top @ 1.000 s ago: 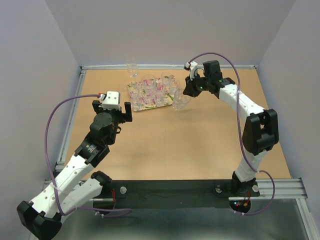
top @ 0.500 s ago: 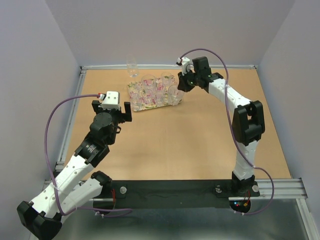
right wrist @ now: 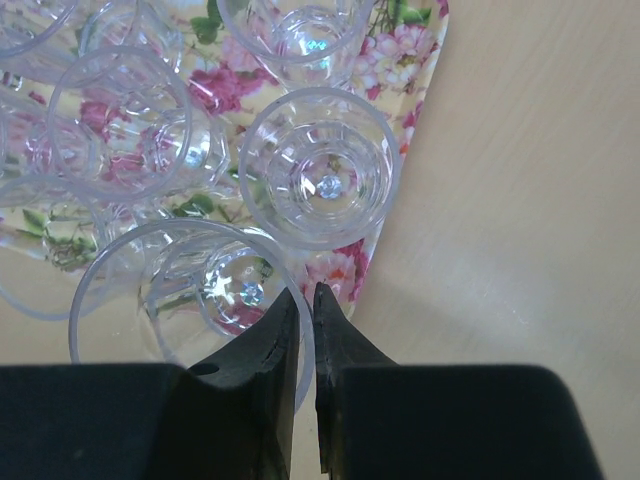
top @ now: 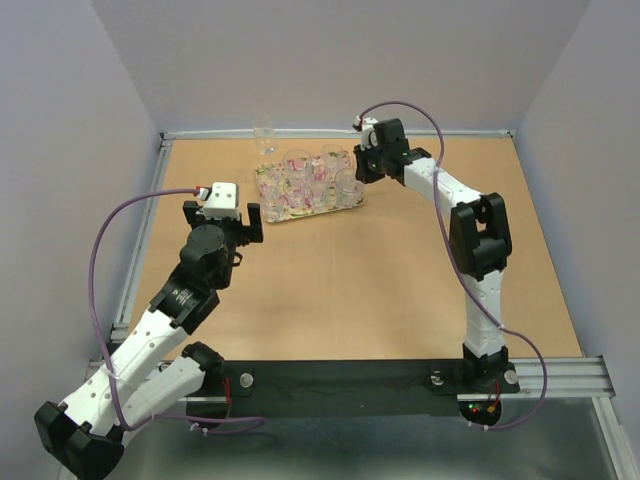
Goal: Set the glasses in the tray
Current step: Place the glass into the tray
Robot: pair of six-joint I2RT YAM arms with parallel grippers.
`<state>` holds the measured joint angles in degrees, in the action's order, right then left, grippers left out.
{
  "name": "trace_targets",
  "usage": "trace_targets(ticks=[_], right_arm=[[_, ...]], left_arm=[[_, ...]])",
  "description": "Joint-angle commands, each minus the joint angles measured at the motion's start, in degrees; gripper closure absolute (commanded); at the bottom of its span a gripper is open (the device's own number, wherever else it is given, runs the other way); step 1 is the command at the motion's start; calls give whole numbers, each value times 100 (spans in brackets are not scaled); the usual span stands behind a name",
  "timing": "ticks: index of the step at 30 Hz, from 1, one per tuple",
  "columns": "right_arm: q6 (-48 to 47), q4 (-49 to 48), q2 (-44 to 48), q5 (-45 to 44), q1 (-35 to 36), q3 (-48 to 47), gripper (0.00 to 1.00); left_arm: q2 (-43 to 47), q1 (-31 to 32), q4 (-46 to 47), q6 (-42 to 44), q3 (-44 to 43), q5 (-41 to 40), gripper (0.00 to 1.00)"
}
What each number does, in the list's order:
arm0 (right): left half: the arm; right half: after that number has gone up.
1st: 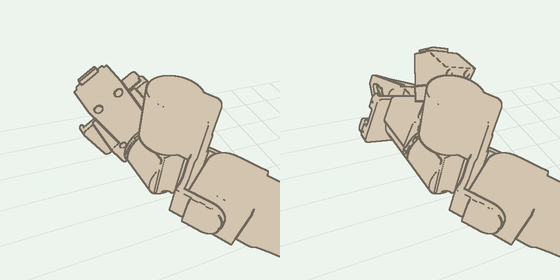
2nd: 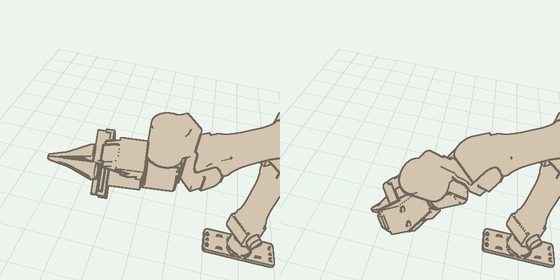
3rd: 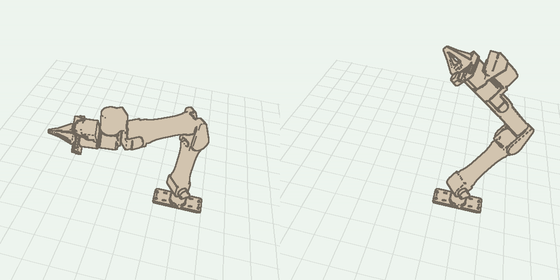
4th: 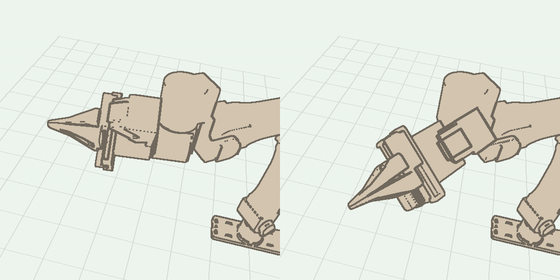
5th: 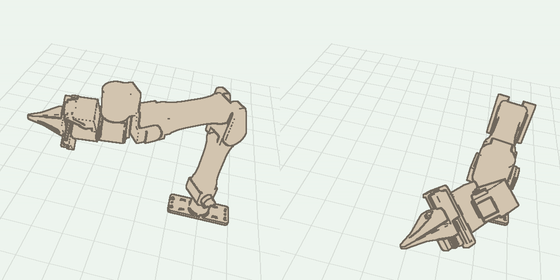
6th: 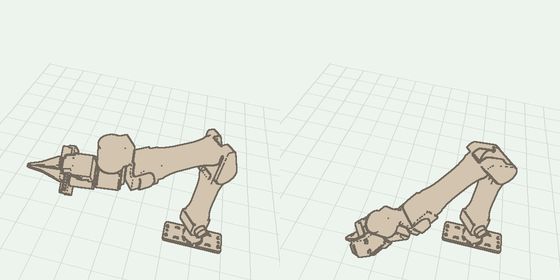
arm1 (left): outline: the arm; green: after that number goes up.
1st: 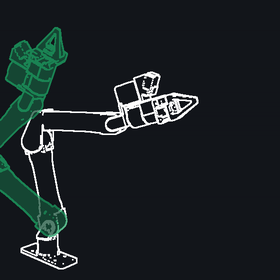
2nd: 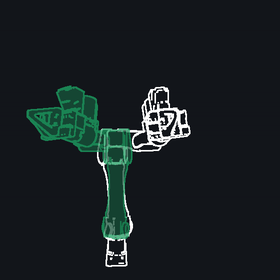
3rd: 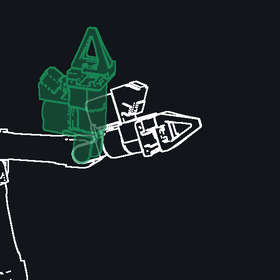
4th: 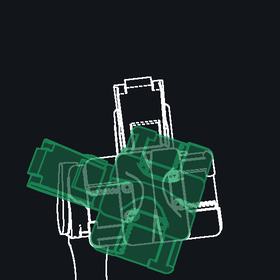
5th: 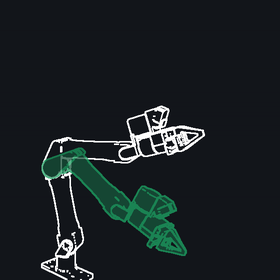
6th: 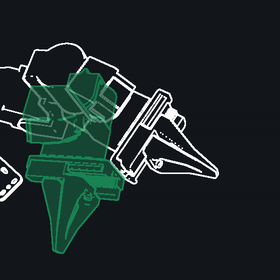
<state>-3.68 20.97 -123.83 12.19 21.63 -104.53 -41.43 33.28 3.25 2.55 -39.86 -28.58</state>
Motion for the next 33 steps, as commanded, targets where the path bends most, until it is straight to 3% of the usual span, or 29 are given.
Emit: trace_targets(ticks=[1, 10, 17, 20, 23, 30, 33], right_arm=[[333, -550, -53, -278, 87, -463, 100], [351, -647, -229, -305, 158, -542, 99], [342, -664, -229, -287, 184, -402, 85], [333, -656, -185, -287, 201, -331, 70], [272, -656, -71, -278, 201, -243, 49], [-149, -656, 692, -296, 193, 361, 20], [-737, -638, 1263, -77, 193, 724, 11]], left_arm=[[30, -32, 299, 27, 48, -104, 1], [30, -41, 299, 27, 48, -122, 1], [38, -58, 299, 27, 57, -104, 1], [47, -58, 299, 27, 57, -104, 1], [47, -49, 299, 27, 57, -113, 1], [135, -49, 299, 27, 57, -130, 1], [126, -58, 299, 18, 57, -113, 1]])
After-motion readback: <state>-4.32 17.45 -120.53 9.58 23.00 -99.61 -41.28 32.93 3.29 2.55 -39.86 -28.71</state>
